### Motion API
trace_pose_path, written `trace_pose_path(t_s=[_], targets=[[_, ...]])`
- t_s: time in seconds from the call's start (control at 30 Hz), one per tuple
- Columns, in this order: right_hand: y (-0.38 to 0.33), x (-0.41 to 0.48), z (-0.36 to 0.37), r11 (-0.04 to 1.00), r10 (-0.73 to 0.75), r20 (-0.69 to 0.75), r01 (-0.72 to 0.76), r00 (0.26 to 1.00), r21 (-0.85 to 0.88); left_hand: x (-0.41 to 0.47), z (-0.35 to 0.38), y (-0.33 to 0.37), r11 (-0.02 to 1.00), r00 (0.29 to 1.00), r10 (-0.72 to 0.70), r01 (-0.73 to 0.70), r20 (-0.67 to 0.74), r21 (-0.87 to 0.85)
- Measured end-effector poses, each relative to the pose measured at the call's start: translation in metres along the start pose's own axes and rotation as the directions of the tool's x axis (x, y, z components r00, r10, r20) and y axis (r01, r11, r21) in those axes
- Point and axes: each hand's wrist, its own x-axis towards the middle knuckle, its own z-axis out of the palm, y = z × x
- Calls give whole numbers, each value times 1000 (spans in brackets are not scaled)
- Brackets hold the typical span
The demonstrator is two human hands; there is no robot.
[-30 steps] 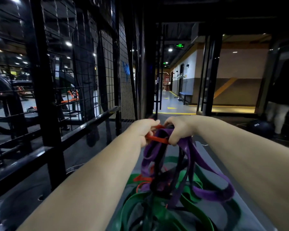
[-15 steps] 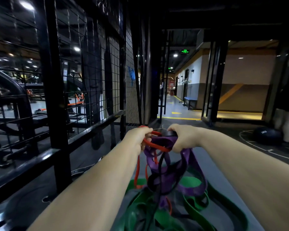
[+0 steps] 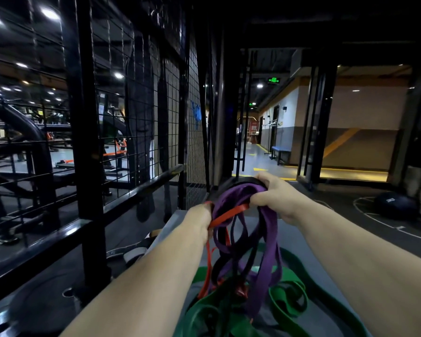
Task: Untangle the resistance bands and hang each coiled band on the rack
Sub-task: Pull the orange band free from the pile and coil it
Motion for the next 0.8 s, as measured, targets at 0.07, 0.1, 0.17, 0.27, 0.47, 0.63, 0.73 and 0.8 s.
trace_pose_path(t_s=[0.07,0.1,0.17,0.27,0.47,0.63,0.73,0.8], targets=[[2,1,-2,996,74,19,-73,997,-54,-4,7,7,997,1000,28,-28,-3,-66],[3,-1,-2,992,97,8,-96,995,-84,-5,11,10,994,999,37,-38,-9,-105],[7,-2,-3,986,128,-22,-130,992,-107,-4,14,13,987,999,36,-36,1,-154],[5,-5,-2,968,212,70,-199,975,-150,0,16,17,972,998,58,-60,-17,-229],[4,-22,5,974,223,359,-192,907,-119,1,25,20,965,999,33,-40,-34,-258],[11,-22,4,971,164,179,-191,970,145,10,21,22,966,997,79,-77,0,-247],[5,-18,0,924,73,2,-68,997,376,14,10,21,987,998,46,-51,-30,-150],[-3,-22,-2,896,-4,-57,29,998,442,13,8,20,997,1000,12,-13,-19,-76]])
